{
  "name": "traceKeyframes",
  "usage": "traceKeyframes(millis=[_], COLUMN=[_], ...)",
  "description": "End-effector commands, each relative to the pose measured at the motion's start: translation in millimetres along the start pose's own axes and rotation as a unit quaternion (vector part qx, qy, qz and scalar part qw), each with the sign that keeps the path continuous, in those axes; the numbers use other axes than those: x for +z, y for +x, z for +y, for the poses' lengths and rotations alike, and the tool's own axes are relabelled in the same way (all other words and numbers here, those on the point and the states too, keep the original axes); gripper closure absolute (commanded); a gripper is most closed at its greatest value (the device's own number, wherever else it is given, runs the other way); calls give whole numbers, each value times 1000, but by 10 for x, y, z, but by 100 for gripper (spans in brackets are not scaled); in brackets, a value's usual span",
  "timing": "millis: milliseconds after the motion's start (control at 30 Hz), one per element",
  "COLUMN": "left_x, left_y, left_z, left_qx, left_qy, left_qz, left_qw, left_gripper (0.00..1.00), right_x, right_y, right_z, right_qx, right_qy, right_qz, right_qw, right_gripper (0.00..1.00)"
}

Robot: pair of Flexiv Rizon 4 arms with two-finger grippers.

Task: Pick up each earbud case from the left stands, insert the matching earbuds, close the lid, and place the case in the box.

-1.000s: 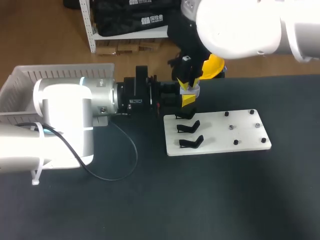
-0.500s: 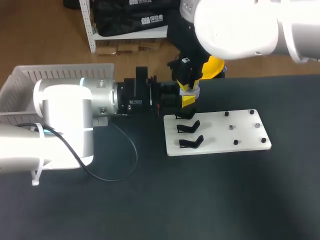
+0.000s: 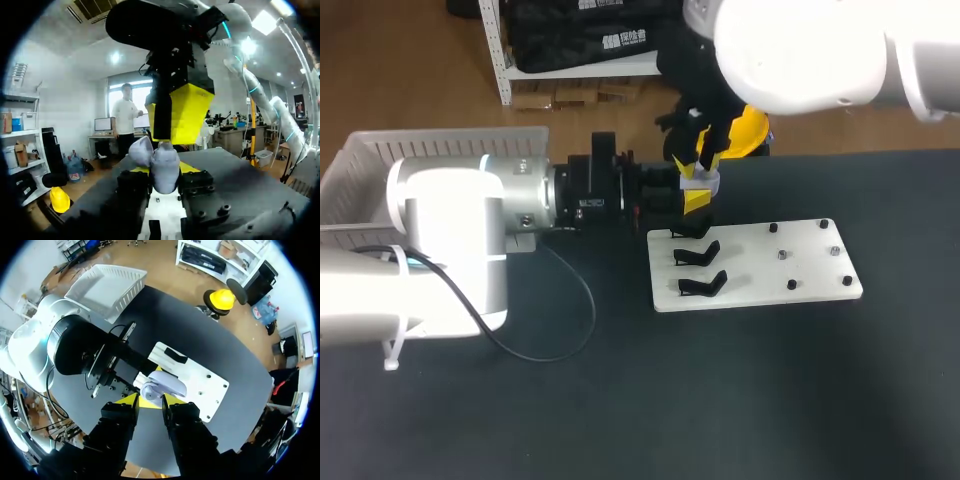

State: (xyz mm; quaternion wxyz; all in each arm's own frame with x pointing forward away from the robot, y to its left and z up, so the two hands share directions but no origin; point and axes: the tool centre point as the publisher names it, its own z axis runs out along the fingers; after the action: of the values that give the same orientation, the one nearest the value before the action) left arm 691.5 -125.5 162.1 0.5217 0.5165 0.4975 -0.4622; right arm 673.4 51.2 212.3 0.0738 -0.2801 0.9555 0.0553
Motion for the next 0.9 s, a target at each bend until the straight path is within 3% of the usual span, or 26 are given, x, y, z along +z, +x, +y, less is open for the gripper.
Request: traceKeyframes(millis=[33, 267, 433, 667, 900], left_x=[-3, -3, -3, -3, -3], left_y=[4, 4, 4, 4, 4], left_z=[-24, -24, -24, -24, -24], left_qx=[3, 3, 3, 3, 3], left_qy=[-5, -5, -5, -5, -5], left_qz=[-3, -3, -3, -3, -3], left_qw=[1000, 1000, 1000, 1000, 1000], left_gripper=[100, 100, 100, 100, 100], right_x=[-30, -170, -150, 56, 143], right_y=[26, -120, -352, -528, -420], right_z=[9, -42, -211, -400, -469], right_qx=[1, 15, 35, 61, 74], right_qy=[1, 2, 11, 14, 13], right_qz=[-8, -54, -88, -78, -67], right_qw=[1000, 998, 995, 995, 995], right_gripper=[72, 69, 66, 60, 62])
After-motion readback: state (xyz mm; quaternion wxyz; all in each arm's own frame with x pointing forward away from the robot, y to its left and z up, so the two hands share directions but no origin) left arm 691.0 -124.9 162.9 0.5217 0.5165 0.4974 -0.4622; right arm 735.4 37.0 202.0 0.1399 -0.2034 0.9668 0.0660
